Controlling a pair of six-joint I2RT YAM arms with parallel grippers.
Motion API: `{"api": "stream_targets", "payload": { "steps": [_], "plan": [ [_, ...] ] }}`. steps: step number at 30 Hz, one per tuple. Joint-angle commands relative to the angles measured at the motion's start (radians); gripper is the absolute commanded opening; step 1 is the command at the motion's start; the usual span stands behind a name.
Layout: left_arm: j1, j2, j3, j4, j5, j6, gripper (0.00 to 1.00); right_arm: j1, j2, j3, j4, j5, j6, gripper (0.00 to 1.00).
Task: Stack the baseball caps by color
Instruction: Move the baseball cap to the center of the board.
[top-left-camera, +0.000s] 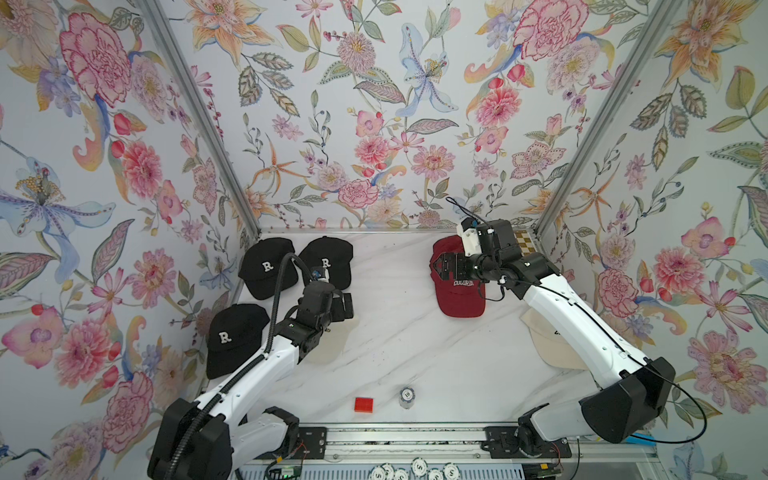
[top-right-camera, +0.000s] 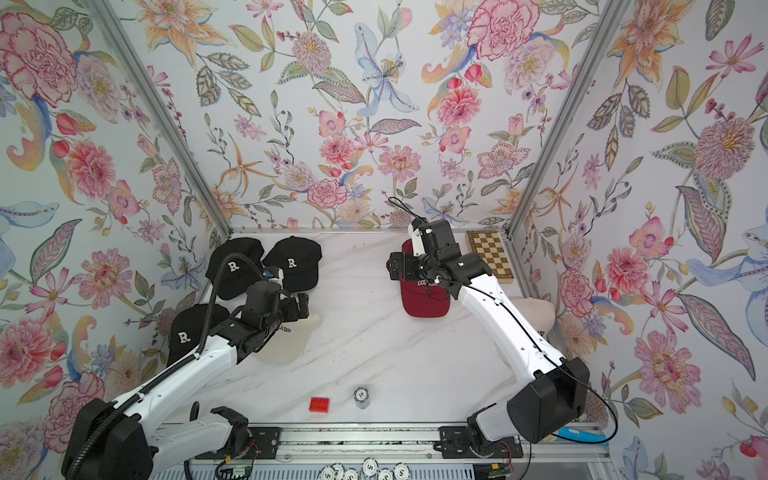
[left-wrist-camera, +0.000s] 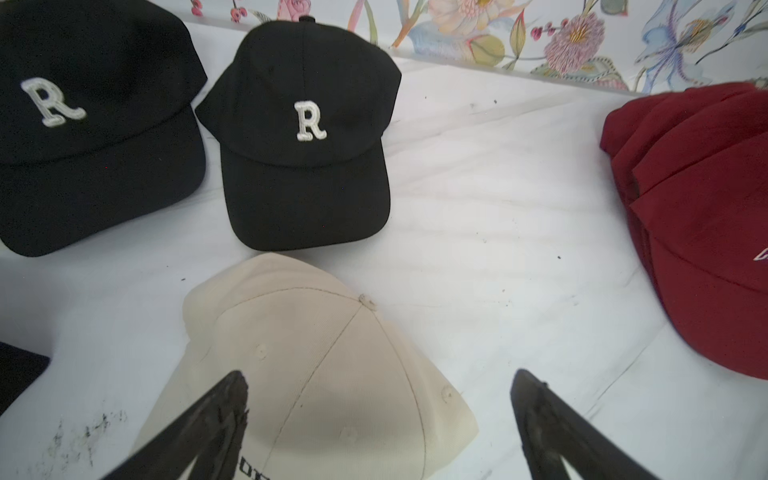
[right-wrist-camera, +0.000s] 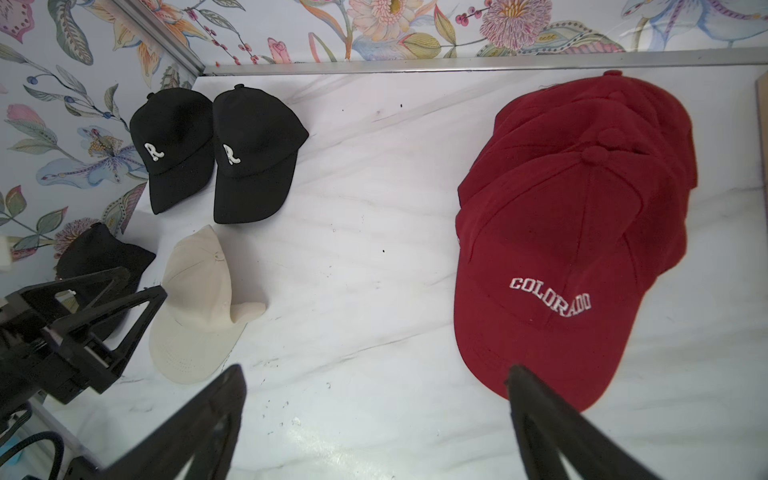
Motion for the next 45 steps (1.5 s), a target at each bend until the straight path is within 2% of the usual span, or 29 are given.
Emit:
{"api": "stream_targets", "payload": {
  "steps": [1, 7, 12, 21, 27, 36, 45],
  "plan": [
    [0.04, 0.081, 0.081, -0.077, -0.006, 0.032, 1.0, -0.02, 0.022, 0.026, 0.008, -0.046, -0.017, 0.99],
    [0.056, 0.245, 0.243, -0.251, -0.048, 0.171, 0.98, -0.049, 0.046, 0.09, -0.005, -0.136, 0.001, 0.99],
    [0.078, 0.294, 0.3, -0.343, -0.043, 0.296, 0.96, -0.052, 0.045, 0.088, -0.012, -0.17, 0.003, 0.99],
    [0.115, 0.235, 0.28, -0.405, 0.067, 0.386, 0.96, -0.027, 0.065, 0.141, -0.075, -0.273, 0.006, 0.99],
    [0.135, 0.23, 0.259, -0.386, 0.151, 0.463, 0.95, 0.018, 0.099, 0.163, -0.076, -0.302, 0.019, 0.99],
    [0.211, 0.267, 0.238, -0.332, 0.191, 0.476, 0.85, 0.041, 0.104, 0.188, -0.075, -0.29, 0.018, 0.99],
    [0.229, 0.315, 0.228, -0.312, 0.262, 0.464, 0.76, 0.025, 0.065, 0.166, -0.08, -0.273, 0.017, 0.99]
  ]
}}
